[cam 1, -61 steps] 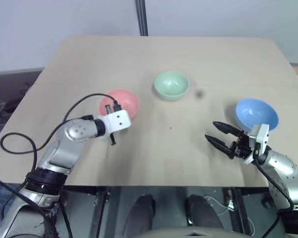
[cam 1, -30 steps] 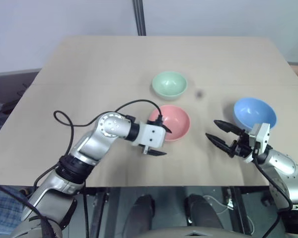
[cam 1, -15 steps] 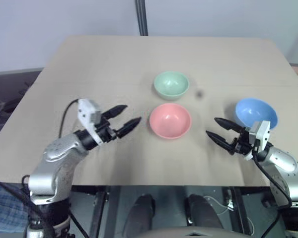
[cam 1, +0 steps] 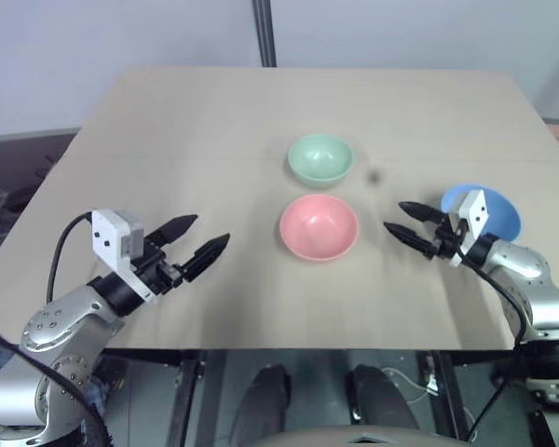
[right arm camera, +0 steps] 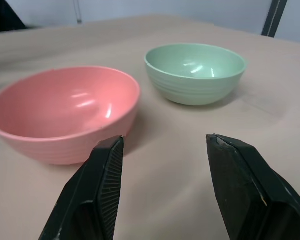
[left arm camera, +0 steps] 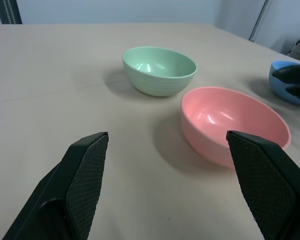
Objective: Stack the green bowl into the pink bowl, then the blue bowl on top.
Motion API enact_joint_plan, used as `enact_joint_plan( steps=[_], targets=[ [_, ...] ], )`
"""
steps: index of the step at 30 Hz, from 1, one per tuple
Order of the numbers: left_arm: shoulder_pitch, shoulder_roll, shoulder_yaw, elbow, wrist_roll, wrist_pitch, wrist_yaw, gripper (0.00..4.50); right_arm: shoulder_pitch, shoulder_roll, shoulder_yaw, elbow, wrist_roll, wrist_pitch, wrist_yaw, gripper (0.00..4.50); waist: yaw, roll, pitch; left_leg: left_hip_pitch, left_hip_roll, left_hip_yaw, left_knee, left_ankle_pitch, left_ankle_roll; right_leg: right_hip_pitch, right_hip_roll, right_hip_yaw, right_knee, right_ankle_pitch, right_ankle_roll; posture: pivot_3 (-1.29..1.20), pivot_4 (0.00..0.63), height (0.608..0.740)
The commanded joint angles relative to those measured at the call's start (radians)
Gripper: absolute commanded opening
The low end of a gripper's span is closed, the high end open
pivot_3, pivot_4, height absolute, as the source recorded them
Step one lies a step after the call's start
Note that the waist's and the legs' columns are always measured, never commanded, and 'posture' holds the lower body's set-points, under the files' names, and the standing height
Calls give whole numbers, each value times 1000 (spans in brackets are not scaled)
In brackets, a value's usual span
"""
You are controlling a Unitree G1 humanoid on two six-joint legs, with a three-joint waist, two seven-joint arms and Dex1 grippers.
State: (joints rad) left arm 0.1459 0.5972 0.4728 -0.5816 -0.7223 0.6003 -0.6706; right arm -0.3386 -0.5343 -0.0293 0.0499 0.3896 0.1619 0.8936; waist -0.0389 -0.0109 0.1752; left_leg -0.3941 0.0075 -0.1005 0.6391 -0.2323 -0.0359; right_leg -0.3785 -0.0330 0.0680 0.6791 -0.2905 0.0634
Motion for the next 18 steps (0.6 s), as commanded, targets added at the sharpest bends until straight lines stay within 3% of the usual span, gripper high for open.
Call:
enact_joint_plan(
  steps=[1,10,18],
  targets=[
    [6,27,11,-42,-16,-21,-14,3991,-133,-11,42,23,-39,45,15,2775,-5,1,1,0,0,1,0,0,0,0,0,1,0,0,0,0,150,740],
    [8,48,-46,-45,-16,-34,-35,3991,-563,87,229,329,-298,9,-35,2775,-5,0,3,-1,0,1,-2,0,0,-3,0,1,0,0,0,0,150,740],
    [-5,55,-63,-41,-12,-44,-34,3991,-707,203,392,511,-438,-157,85,2775,-2,0,4,-3,0,1,-4,0,0,-4,-1,0,-2,0,-1,0,150,740]
  ],
)
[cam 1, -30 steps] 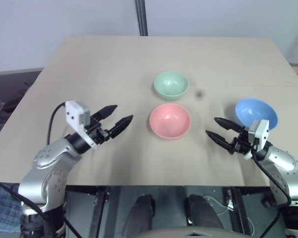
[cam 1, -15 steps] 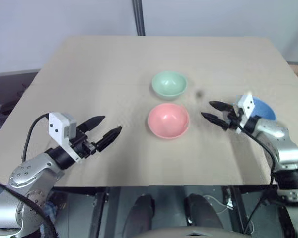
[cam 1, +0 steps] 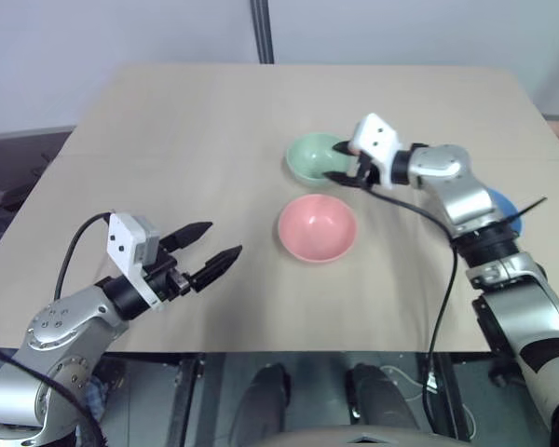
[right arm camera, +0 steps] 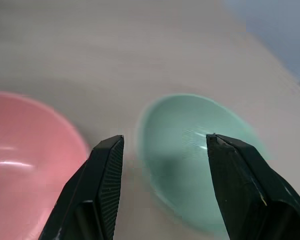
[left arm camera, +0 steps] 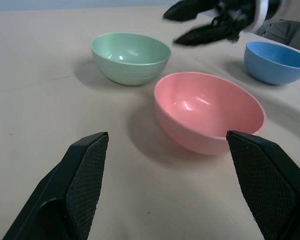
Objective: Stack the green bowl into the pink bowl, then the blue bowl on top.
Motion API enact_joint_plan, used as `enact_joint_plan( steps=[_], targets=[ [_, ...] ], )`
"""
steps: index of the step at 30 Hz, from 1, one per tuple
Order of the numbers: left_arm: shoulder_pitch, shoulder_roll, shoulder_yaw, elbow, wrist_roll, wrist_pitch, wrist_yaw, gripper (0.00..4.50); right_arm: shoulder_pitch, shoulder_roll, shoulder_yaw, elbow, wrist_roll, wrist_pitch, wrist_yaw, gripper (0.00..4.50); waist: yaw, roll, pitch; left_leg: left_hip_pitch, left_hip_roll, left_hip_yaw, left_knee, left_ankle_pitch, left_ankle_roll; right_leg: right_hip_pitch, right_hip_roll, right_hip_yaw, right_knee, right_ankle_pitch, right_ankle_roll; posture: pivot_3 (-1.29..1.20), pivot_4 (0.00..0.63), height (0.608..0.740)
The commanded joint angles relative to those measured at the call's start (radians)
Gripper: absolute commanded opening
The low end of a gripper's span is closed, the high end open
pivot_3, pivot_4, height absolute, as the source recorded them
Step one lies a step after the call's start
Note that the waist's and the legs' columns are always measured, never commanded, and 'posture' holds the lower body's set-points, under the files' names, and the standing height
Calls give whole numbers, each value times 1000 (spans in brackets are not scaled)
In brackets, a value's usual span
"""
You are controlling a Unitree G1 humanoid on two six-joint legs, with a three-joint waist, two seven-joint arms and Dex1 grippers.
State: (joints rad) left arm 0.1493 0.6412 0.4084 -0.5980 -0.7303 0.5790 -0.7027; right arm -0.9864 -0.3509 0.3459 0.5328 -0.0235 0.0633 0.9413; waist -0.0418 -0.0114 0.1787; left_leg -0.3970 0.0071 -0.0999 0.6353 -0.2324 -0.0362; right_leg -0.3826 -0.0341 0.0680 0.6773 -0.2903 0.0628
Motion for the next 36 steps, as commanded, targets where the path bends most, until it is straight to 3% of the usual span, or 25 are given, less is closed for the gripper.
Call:
enact_joint_plan(
  steps=[1,11,24,36],
  targets=[
    [-4,10,3,-31,-5,-23,0,3991,-82,37,28,56,-42,-69,37,2775,-1,0,1,0,0,0,0,0,0,0,0,0,0,0,0,0,150,740],
    [29,2,4,-75,-12,-27,32,3991,-240,161,2,290,-66,-119,49,2775,-4,1,1,0,1,-1,0,0,0,-1,1,0,1,0,-1,0,150,740],
    [29,8,-15,-77,-9,-30,46,3991,-319,193,-24,510,-133,-78,-82,2775,-4,1,2,0,0,0,-1,0,0,-2,1,0,2,1,-1,0,150,740],
    [10,10,-32,-63,2,-28,49,3991,-331,203,-27,565,-179,-29,-131,2775,-8,1,2,0,0,0,-2,0,0,-3,1,1,2,1,-1,0,150,740]
  ],
)
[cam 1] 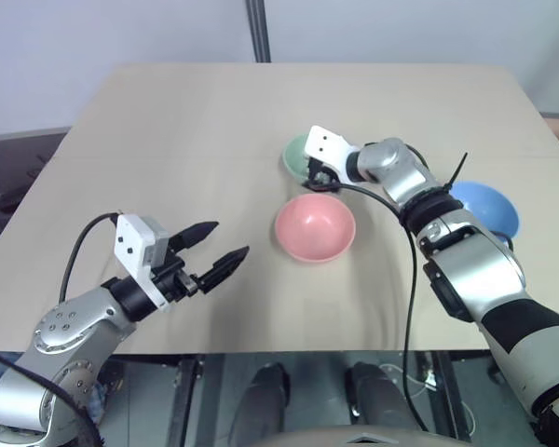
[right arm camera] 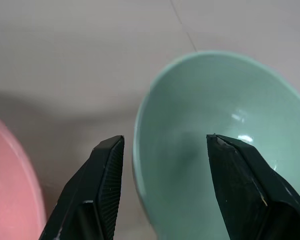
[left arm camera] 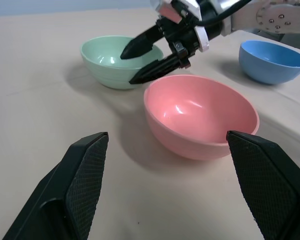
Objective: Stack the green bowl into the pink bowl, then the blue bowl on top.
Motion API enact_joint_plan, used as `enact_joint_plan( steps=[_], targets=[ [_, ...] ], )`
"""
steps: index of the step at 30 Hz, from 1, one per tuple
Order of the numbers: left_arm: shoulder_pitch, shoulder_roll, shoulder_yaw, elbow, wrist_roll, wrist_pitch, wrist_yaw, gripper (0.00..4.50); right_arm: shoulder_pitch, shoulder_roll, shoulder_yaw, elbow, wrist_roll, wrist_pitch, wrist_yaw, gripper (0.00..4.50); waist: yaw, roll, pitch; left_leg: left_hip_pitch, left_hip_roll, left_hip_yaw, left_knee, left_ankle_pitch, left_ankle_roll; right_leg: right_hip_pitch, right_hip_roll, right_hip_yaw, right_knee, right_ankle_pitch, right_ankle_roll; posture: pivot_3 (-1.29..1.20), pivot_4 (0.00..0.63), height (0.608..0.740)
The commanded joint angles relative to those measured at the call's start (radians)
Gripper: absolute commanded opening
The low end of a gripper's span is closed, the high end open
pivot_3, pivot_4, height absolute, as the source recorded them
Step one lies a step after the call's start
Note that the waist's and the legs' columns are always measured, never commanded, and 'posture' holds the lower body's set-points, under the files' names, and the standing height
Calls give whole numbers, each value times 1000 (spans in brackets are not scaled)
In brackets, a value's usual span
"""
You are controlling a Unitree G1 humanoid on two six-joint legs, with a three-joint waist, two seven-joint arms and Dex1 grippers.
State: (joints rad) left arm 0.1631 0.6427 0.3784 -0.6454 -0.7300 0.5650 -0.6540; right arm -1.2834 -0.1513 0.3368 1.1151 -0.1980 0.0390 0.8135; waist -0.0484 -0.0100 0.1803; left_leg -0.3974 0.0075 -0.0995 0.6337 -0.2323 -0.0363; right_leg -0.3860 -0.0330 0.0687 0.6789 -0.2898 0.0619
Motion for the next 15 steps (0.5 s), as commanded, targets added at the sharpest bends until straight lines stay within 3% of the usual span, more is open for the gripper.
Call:
enact_joint_plan(
  steps=[1,4,7,15],
  targets=[
    [-5,8,-3,-14,4,-15,0,4023,-33,4,-17,-18,-6,-7,-2,2516,-3,0,0,0,0,0,0,0,0,0,0,0,0,0,0,0,150,740],
    [-2,8,-8,-9,14,-20,-1,4040,-30,6,-20,-22,-9,-10,2,1519,-8,0,0,0,0,0,0,0,0,0,0,0,0,0,0,0,150,740],
    [-5,6,-15,-11,18,-21,2,4040,-31,8,-22,-23,-11,-12,2,159,-14,0,0,0,0,0,0,0,0,0,0,0,0,0,0,0,150,740],
    [-10,2,-25,-9,23,-24,5,4040,-23,2,-34,-53,2,-51,29,58,-21,0,0,0,0,0,0,0,0,0,0,0,0,0,0,0,150,740]
  ],
)
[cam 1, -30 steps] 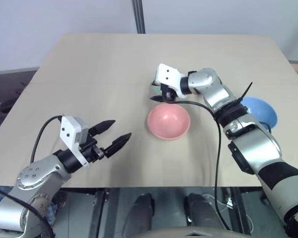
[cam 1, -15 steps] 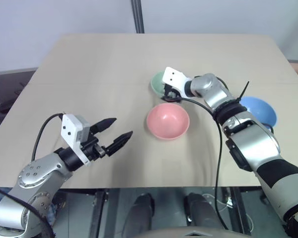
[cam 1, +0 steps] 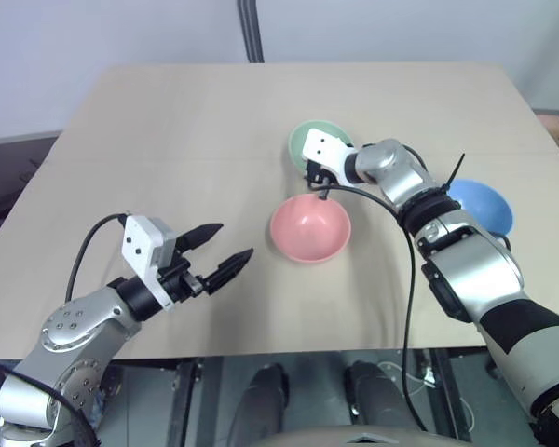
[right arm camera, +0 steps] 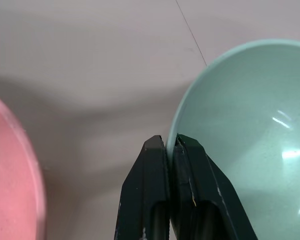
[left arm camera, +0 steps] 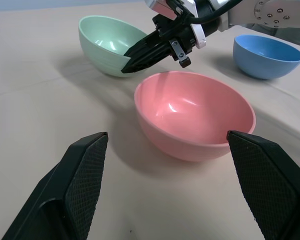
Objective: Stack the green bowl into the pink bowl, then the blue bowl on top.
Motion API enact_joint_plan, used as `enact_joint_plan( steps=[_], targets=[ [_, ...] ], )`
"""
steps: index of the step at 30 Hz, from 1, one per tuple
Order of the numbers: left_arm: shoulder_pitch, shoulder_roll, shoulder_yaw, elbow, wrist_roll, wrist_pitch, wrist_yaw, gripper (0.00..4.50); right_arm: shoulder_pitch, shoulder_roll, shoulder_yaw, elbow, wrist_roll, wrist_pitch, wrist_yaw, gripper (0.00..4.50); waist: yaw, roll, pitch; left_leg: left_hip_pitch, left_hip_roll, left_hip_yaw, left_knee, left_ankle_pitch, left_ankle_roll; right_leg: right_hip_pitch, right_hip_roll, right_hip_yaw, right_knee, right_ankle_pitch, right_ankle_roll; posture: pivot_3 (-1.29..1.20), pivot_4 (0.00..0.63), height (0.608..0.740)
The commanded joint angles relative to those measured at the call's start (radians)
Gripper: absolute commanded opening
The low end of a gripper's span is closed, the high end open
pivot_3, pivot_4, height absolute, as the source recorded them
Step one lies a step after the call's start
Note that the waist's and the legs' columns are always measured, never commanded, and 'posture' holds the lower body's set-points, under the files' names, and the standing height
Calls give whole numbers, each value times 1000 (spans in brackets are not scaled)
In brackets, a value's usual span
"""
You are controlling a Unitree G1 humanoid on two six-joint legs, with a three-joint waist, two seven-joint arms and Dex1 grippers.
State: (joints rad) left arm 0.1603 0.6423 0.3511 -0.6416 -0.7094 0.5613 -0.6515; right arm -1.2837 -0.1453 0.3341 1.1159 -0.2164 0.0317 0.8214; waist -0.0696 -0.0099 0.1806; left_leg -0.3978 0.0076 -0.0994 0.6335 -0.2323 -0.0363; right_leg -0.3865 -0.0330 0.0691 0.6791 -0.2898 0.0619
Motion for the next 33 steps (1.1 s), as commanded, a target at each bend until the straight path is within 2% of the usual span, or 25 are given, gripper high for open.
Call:
enact_joint_plan(
  steps=[1,7,14,20,26,29,31,32,33],
  targets=[
    [-8,2,1,-14,3,-20,4,4040,-18,-7,-36,-71,29,-59,37,58,0,0,0,0,0,0,0,0,0,0,0,0,0,0,0,0,150,740],
    [-8,2,-7,-18,6,-20,6,4040,64,-81,-53,-343,124,-112,269,58,4,0,1,-1,0,0,0,0,0,0,0,0,0,0,0,0,150,740],
    [-28,7,-24,-5,2,-22,-8,4040,282,-239,-34,-873,287,66,526,58,11,0,1,-1,0,-1,0,0,0,0,-1,-1,-1,0,0,0,150,740],
    [-60,15,-50,20,8,-24,-28,4040,433,-365,-1,-1188,341,247,586,58,10,0,1,-1,0,-1,0,0,0,0,0,-1,0,0,0,0,150,740],
    [-89,17,-63,52,21,-32,-43,4040,484,-398,30,-1307,354,331,566,58,11,0,1,-1,0,-1,1,0,0,0,-1,-1,0,0,0,0,150,740],
    [-101,17,-68,66,25,-36,-52,4040,481,-398,33,-1326,360,355,545,990,14,0,1,-1,0,-1,1,0,0,0,-1,-1,0,0,0,0,150,740],
    [-108,18,-73,71,28,-38,-58,4040,474,-381,20,-1327,366,379,509,1882,15,-1,1,-1,0,-1,1,0,0,1,-1,-1,0,0,0,0,150,740],
    [-110,17,-75,72,27,-38,-60,4040,471,-381,15,-1329,371,390,501,2183,15,0,1,-1,0,-1,1,0,0,0,-1,-1,0,0,0,0,150,740],
    [-111,17,-76,73,27,-39,-62,4040,469,-386,11,-1334,378,398,500,2183,17,0,1,-1,0,-1,1,0,0,0,-1,-1,0,0,0,0,150,740]
  ],
)
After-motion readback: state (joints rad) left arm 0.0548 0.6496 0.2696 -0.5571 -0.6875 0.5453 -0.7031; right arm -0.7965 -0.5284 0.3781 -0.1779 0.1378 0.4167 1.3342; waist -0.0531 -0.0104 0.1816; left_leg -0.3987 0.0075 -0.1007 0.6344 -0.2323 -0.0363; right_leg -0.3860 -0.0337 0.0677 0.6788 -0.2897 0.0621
